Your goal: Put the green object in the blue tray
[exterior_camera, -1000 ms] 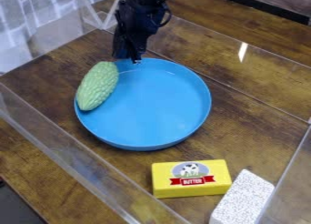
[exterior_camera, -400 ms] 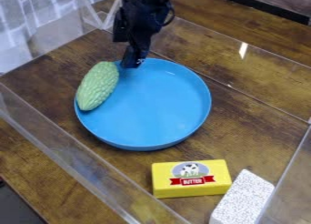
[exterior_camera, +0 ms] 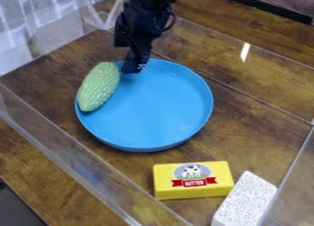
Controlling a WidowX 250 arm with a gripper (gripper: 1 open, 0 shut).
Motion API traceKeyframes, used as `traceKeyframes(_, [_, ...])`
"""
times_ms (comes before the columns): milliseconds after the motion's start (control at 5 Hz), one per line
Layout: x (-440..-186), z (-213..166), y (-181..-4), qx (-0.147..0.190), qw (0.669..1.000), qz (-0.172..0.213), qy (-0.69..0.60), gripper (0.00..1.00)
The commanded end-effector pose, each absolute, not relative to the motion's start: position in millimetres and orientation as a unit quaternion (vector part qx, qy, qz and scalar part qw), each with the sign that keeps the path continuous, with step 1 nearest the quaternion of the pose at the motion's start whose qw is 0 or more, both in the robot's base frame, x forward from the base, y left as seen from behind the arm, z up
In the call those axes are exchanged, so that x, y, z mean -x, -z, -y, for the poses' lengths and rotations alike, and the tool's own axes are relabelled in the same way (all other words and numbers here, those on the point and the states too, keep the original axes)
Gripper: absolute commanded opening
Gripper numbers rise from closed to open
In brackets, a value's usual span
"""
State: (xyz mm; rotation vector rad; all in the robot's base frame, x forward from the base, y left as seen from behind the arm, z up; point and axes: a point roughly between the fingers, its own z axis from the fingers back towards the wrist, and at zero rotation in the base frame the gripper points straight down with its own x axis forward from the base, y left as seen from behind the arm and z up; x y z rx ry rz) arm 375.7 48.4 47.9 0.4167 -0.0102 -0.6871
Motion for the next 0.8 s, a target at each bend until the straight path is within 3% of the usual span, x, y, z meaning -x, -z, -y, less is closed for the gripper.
traceKeyframes(0, [-381.2,-53.6,-82.6,-0.217,0.921,0.054,0.319,1.00])
traceKeyframes(600, [-378.7,-58.4,-67.4,-0.210,0.925,0.051,0.313,1.00])
